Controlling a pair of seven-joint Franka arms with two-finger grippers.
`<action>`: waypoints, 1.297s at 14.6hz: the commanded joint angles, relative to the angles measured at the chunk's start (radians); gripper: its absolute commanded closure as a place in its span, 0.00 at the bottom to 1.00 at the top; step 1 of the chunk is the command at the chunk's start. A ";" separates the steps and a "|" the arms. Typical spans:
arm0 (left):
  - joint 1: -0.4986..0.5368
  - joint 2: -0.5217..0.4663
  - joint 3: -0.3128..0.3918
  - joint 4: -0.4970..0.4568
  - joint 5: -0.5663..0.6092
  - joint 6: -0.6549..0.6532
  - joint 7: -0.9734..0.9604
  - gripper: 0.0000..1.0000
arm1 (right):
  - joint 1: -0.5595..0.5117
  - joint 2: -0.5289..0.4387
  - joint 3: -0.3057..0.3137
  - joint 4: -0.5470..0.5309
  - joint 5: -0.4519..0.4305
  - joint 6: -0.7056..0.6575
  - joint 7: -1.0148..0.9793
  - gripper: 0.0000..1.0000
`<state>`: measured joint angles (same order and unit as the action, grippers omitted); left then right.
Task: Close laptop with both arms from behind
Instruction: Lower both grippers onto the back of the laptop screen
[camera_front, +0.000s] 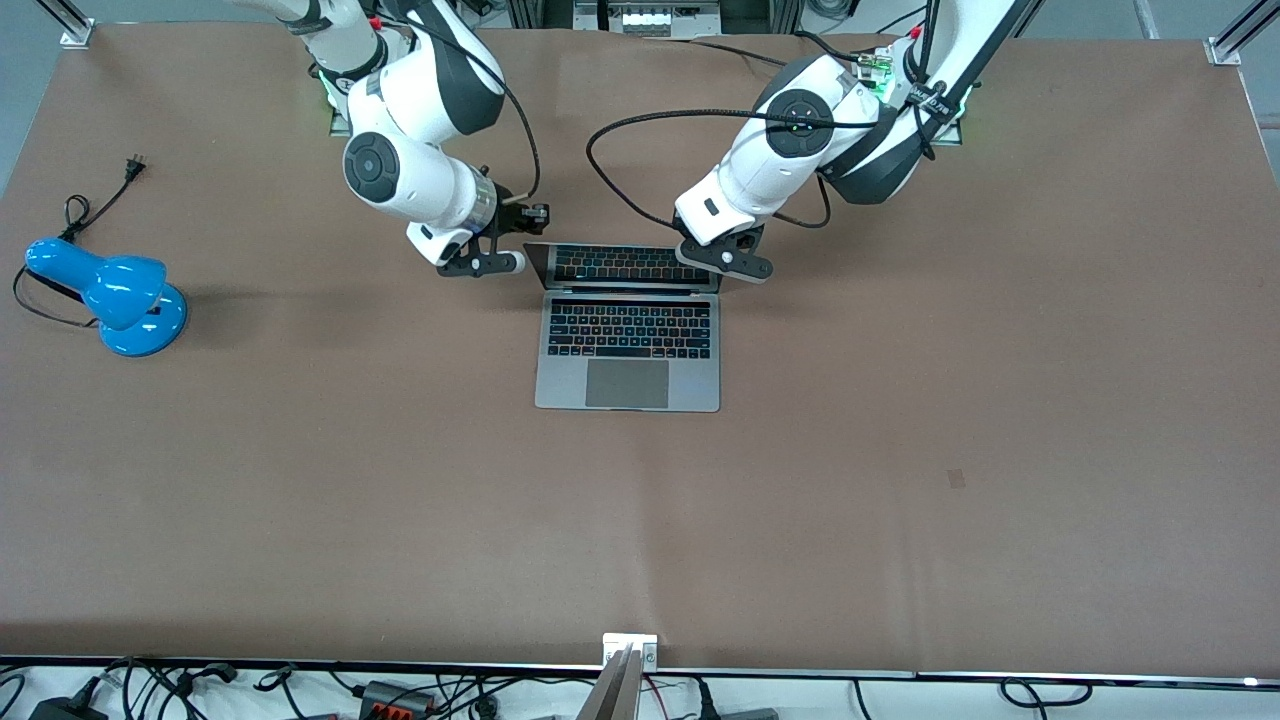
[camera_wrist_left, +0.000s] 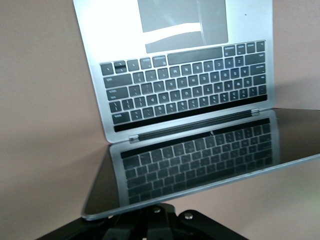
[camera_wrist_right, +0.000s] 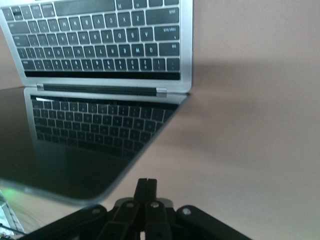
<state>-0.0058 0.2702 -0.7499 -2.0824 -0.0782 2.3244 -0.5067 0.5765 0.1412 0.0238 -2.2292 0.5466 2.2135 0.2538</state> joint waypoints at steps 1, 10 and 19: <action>0.010 0.018 0.000 0.010 0.049 0.038 -0.009 0.99 | -0.003 0.061 -0.002 0.068 0.026 0.005 -0.014 1.00; 0.010 0.084 0.043 0.059 0.124 0.127 0.004 0.99 | -0.032 0.202 -0.010 0.218 0.026 -0.006 -0.014 1.00; -0.006 0.273 0.092 0.139 0.178 0.289 0.004 0.99 | -0.070 0.336 -0.008 0.299 0.022 -0.011 -0.034 1.00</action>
<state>0.0007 0.4716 -0.6808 -1.9791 0.0687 2.5461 -0.5052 0.5238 0.4176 0.0111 -1.9778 0.5483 2.2185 0.2508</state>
